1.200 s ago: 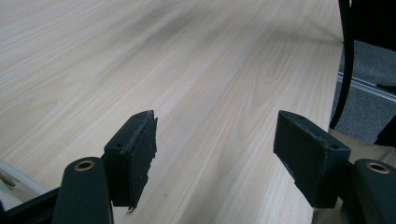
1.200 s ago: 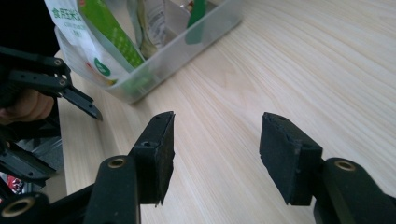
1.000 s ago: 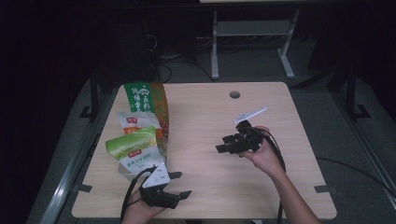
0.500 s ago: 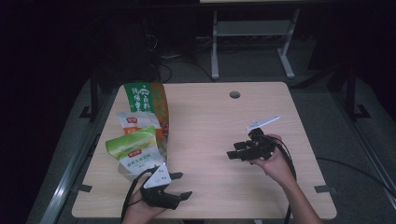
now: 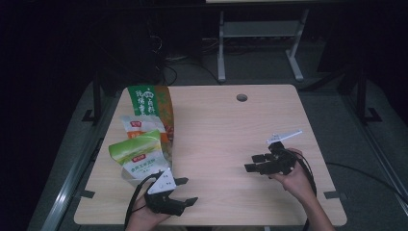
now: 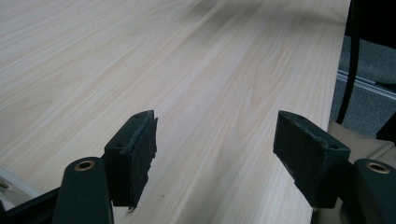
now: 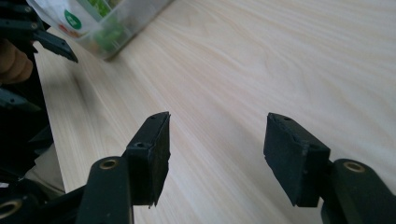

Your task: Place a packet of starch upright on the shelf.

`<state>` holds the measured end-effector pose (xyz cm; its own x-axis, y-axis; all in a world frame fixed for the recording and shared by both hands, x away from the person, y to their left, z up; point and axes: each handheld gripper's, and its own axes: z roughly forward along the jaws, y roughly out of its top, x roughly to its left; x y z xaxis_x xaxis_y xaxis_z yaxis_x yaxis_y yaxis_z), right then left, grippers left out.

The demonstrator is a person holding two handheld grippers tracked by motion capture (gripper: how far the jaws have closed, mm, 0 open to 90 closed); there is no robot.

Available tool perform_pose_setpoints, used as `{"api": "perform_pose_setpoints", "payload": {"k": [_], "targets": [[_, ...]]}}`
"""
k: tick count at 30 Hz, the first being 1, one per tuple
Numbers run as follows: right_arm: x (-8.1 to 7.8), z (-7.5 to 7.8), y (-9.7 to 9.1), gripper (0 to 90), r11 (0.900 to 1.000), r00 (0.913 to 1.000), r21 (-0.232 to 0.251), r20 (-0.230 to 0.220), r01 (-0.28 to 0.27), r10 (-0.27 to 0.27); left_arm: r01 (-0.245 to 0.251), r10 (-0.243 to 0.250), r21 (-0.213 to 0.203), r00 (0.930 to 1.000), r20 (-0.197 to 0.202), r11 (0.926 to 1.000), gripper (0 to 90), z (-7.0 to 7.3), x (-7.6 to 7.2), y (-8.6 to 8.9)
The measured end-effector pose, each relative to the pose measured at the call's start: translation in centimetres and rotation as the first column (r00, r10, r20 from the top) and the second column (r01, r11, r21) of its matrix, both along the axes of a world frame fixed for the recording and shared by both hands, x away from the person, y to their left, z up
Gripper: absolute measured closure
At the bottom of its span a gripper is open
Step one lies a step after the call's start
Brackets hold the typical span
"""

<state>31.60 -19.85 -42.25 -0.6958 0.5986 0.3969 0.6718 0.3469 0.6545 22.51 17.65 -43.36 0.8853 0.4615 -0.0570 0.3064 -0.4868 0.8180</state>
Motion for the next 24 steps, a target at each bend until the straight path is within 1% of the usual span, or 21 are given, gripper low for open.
{"api": "perform_pose_setpoints", "payload": {"k": [4,6,7,11,12,15,18,21,22,23,24], "targets": [[-0.7,-0.7,-0.8,40.2,0.9999,0.9999,-0.004,-0.008,0.011,-0.011,0.003,-0.003,0.005,1.0000,0.003,1.0000,29.6,0.0,0.0,0.0],[-1.1,-0.9,-1.1,40.0,0.9998,0.9997,-0.009,-0.016,0.017,-0.017,0.003,-0.003,0.004,1.0000,0.001,1.0000,29.7,0.0,-0.1,0.0],[-1.2,-1.0,-1.3,39.9,0.9998,0.9998,-0.009,-0.011,0.018,-0.018,0.002,-0.002,0.003,1.0000,0.000,1.0000,29.6,0.0,-0.1,-0.1],[-1.9,-1.3,-2.1,39.5,0.9994,0.9992,-0.002,-0.022,0.033,-0.034,0.002,-0.002,0.002,1.0000,-0.001,1.0000,29.6,-0.1,-0.1,-0.1],[-2.0,-1.5,-2.3,39.5,0.9994,0.9993,-0.005,-0.019,0.033,-0.034,0.002,-0.002,0.003,1.0000,-0.001,1.0000,29.7,-0.1,-0.1,-0.1],[-2.5,-1.7,-2.7,39.3,0.9990,0.9986,-0.010,-0.028,0.044,-0.045,0.001,-0.001,0.004,1.0000,-0.002,1.0000,29.6,-0.1,-0.1,-0.1],[-3.1,-1.9,-3.0,38.6,0.9988,0.9986,-0.010,-0.023,0.047,-0.047,0.001,-0.001,0.004,1.0000,-0.002,1.0000,29.7,0.0,-0.1,-0.1],[-3.5,-2.0,-3.2,38.5,0.9985,0.9982,-0.015,-0.028,0.053,-0.054,0.003,-0.003,0.005,1.0000,-0.005,1.0000,29.7,-0.1,-0.1,-0.1],[-3.6,-2.1,-3.3,38.3,0.9986,0.9985,-0.014,-0.021,0.051,-0.051,0.003,-0.003,0.005,1.0000,-0.004,1.0000,29.7,-0.1,-0.1,-0.2],[-3.8,-2.1,-3.3,38.2,0.9983,0.9979,-0.013,-0.030,0.057,-0.058,0.003,-0.003,0.005,1.0000,-0.003,1.0000,29.7,-0.1,-0.1,-0.2],[-3.9,-2.2,-3.4,38.1,0.9985,0.9983,-0.011,-0.023,0.054,-0.054,0.002,-0.002,0.004,1.0000,-0.004,1.0000,29.7,-0.1,-0.1,-0.2]]}}
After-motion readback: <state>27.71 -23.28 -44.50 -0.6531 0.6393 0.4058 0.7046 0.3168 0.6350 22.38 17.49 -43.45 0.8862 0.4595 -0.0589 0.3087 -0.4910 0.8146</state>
